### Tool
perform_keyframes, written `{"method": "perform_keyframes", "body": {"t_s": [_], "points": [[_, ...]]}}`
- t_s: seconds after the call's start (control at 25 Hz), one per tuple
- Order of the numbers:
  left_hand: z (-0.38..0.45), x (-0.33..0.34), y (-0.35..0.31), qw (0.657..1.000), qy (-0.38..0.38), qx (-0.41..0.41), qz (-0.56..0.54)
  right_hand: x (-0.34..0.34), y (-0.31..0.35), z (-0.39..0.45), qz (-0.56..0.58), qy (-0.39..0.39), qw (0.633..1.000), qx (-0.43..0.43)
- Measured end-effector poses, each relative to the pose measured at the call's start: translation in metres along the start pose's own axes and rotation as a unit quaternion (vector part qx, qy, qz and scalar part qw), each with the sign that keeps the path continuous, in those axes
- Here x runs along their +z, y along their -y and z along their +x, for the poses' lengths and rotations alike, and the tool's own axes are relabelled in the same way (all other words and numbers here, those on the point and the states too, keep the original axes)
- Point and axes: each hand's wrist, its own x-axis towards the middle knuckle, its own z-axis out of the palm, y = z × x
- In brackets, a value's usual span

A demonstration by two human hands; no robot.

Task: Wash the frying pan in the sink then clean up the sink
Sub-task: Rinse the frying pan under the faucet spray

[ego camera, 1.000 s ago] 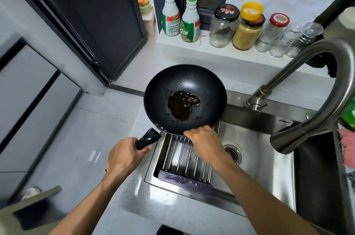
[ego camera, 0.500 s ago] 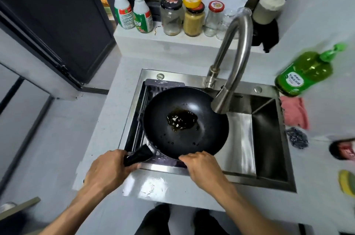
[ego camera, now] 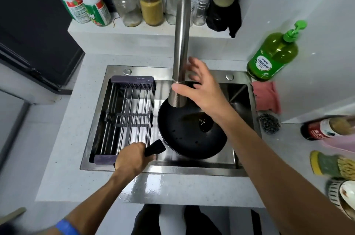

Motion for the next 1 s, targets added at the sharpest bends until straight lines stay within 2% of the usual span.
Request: {"method": "perform_keyframes", "body": {"t_s": [0.2,0.32,0.48,0.64,0.8,0.92,1.0], "points": [[0.032,0.019,-0.016,1.000,0.007,-0.019,0.023,0.005,-0.001,0.021,-0.128,-0.018,0.991,-0.028],[0.044,0.024,-0.019,0.999,0.008,-0.021,0.036,-0.033,-0.015,0.017,-0.097,-0.027,0.994,-0.041],[0.056,0.032,-0.014,0.999,0.007,-0.021,0.025,-0.084,-0.026,0.026,-0.146,-0.097,0.984,-0.041],[0.063,0.042,-0.003,1.000,-0.001,0.005,0.007,-0.099,-0.038,0.045,-0.044,-0.113,0.992,-0.043],[0.068,0.053,0.004,0.994,-0.012,0.043,0.096,-0.098,-0.045,0.046,0.025,-0.129,0.991,-0.037],[0.069,0.042,0.002,0.998,0.037,0.023,0.039,-0.096,-0.044,0.047,0.035,-0.120,0.991,-0.044],[0.077,0.021,-0.010,0.999,0.033,0.030,-0.025,-0.096,-0.044,0.046,0.035,-0.120,0.991,-0.048]]}}
